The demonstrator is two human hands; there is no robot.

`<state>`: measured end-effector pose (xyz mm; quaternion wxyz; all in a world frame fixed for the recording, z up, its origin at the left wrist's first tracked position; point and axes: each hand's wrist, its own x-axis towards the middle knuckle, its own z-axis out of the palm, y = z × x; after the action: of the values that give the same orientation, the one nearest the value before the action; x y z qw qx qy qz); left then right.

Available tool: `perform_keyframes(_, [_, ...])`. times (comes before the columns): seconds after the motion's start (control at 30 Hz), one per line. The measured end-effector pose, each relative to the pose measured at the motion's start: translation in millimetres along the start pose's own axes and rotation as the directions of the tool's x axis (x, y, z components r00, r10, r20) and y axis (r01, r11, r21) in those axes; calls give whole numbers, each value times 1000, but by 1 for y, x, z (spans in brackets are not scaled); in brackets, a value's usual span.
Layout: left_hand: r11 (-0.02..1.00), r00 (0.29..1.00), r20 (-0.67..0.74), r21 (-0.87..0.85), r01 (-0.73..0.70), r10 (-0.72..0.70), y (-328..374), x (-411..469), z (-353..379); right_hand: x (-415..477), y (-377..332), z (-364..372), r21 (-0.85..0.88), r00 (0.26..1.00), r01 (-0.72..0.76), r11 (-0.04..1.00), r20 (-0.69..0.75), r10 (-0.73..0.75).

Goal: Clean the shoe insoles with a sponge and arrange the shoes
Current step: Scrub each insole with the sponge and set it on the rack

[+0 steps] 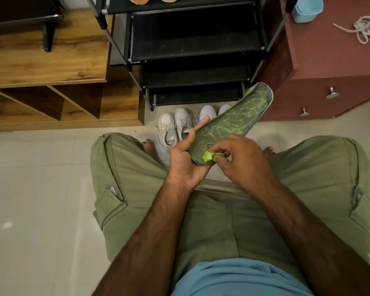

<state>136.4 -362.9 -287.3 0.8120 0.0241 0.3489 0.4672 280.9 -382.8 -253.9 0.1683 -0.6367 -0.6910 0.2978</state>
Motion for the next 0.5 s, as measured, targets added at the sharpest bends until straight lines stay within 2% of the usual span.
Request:
perform_keyframes(0.13, [999,1000,6,25,-21,20,-1,-1,0,-2,-21,12,78,993,95,992,58,-100])
perform_keyframes(0.2, [1000,1000,-1,17,-23,23,0,-2,-1,1,-20,10,83,995,70,994,62,-75])
perform_keyframes(0.33, [999,999,-24,18,-27,27,0,-1,-1,1,-19,6,-95,999,-16,995,50,21])
perform_keyframes(0.43, [998,999,-16,47,-31,31,-2,-2,-1,-2,-34,11,83,998,15,996,57,-20])
perform_keyframes(0.5, [999,999,-2,32,-33,33,-1,-2,-1,-1,-32,9,126,998,10,992,60,-18])
